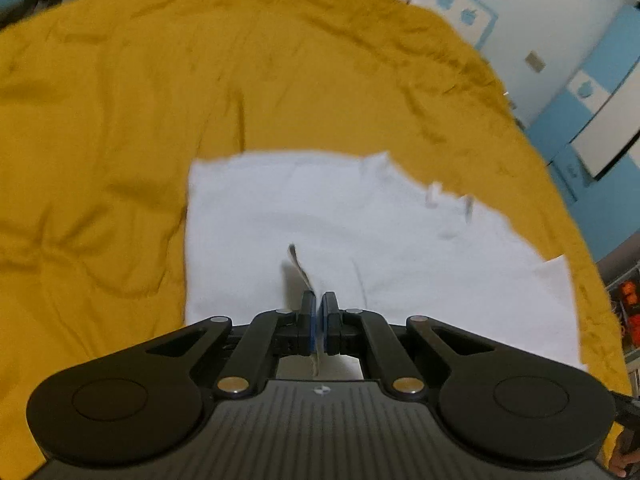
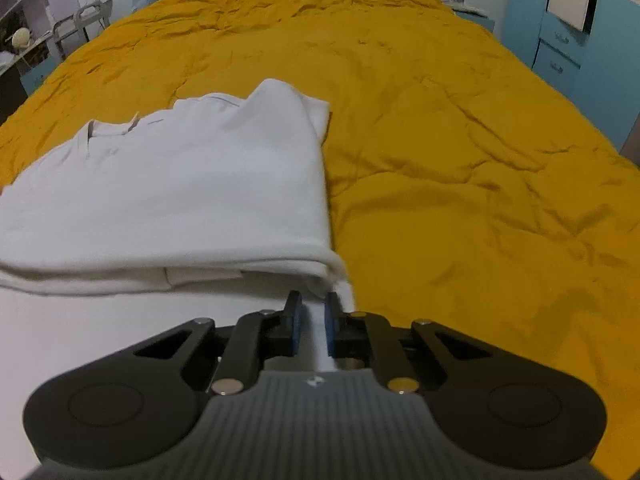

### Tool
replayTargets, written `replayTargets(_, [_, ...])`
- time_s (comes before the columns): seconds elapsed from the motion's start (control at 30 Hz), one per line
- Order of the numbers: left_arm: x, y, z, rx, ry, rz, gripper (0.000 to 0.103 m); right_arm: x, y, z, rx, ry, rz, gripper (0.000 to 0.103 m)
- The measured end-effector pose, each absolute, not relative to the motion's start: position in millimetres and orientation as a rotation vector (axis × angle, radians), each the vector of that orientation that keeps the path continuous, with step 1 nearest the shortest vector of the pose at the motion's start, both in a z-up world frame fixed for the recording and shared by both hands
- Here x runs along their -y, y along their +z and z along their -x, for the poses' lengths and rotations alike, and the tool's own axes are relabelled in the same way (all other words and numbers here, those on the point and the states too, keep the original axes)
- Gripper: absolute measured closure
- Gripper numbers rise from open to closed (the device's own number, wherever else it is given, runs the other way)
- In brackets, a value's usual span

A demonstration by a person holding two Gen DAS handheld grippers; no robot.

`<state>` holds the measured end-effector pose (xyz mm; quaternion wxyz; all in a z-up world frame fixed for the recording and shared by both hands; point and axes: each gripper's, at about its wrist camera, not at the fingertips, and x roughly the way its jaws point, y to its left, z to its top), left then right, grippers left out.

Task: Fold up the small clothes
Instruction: 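Grasp the sweatshirt side edge with the right gripper and fold it inward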

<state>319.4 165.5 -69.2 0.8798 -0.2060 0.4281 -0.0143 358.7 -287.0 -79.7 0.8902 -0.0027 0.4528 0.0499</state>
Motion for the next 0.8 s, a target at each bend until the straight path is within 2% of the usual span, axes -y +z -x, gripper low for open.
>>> replayTargets(0.17, [-164,-35,-320,-0.799,-0.034,0.363,0.1,291,-75,-356,-0.941,0.116,-0.014,0.097])
replayTargets(0.3, [-175,-70,-332,-0.926,0.033,0.346,0.1,290,-82,-357,-0.965,0.118,-0.017,0.097])
replayTargets(0.43, [-176,-98,-333,-0.972,0.058,0.347,0.1,292,-85,-358,-0.971,0.117,-0.025,0.097])
replayTargets(0.7, [-176,-102,-326,-0.985,0.057,0.303,0.098,294,-78,-357,-1.017,0.133,0.015,0.102])
replayTargets(0.8, [-171,-98,-325,-0.992,0.061,0.248,0.093,295,-60,-355,-1.007,0.149,0.019,0.092])
